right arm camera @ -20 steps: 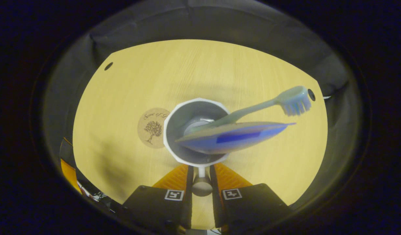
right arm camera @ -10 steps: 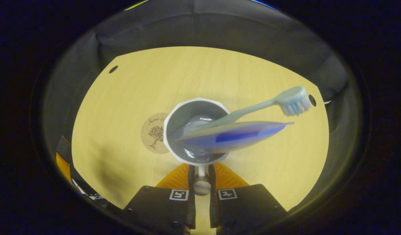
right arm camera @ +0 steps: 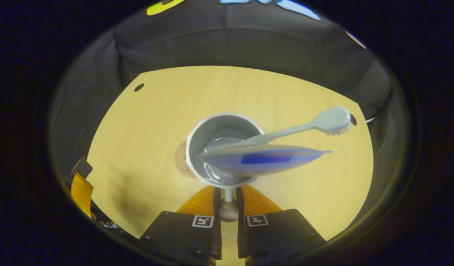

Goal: Put the toothbrush and toothpaste on the desktop into the cup, then pick up the cup and place it on the coaster on the desktop.

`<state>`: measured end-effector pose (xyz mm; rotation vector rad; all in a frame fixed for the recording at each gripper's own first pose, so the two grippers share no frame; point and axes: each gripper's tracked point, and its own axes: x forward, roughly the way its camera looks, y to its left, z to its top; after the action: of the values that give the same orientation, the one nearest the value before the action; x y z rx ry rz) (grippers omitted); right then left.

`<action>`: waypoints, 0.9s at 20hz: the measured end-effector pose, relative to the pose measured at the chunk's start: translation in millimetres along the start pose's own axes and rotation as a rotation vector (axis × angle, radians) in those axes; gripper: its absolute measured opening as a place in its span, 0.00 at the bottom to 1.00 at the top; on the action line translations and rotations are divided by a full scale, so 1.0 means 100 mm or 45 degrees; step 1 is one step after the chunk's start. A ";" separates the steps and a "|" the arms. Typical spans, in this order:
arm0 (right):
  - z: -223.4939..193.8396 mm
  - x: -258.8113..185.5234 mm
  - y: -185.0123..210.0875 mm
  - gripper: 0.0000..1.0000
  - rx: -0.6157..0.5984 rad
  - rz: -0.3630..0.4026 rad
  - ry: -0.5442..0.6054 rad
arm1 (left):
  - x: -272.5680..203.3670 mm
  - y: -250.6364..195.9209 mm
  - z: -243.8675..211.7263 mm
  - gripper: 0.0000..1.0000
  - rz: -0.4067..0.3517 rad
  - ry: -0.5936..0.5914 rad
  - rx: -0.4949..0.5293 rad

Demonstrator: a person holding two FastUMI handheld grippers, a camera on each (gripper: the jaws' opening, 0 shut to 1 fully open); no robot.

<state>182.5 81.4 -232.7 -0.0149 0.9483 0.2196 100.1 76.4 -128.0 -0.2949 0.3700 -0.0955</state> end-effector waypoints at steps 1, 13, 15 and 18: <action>0.00 -0.01 0.05 0.19 -0.005 0.013 0.011 | -0.01 0.00 0.01 0.94 -0.001 -0.003 -0.003; 0.04 0.17 0.33 0.19 -0.090 0.008 0.133 | -0.37 0.54 0.03 0.95 0.108 -0.033 -0.049; 0.04 0.23 0.38 0.19 -0.116 -0.009 0.134 | -0.42 0.63 0.04 0.95 0.124 -0.037 -0.053; 0.05 0.16 0.45 0.22 -0.139 -0.029 0.141 | -0.43 0.66 0.06 0.95 0.126 -0.043 -0.063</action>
<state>187.3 129.1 -238.9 -0.1398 1.0449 0.2510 65.3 146.9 -127.7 -0.3261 0.3531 0.0155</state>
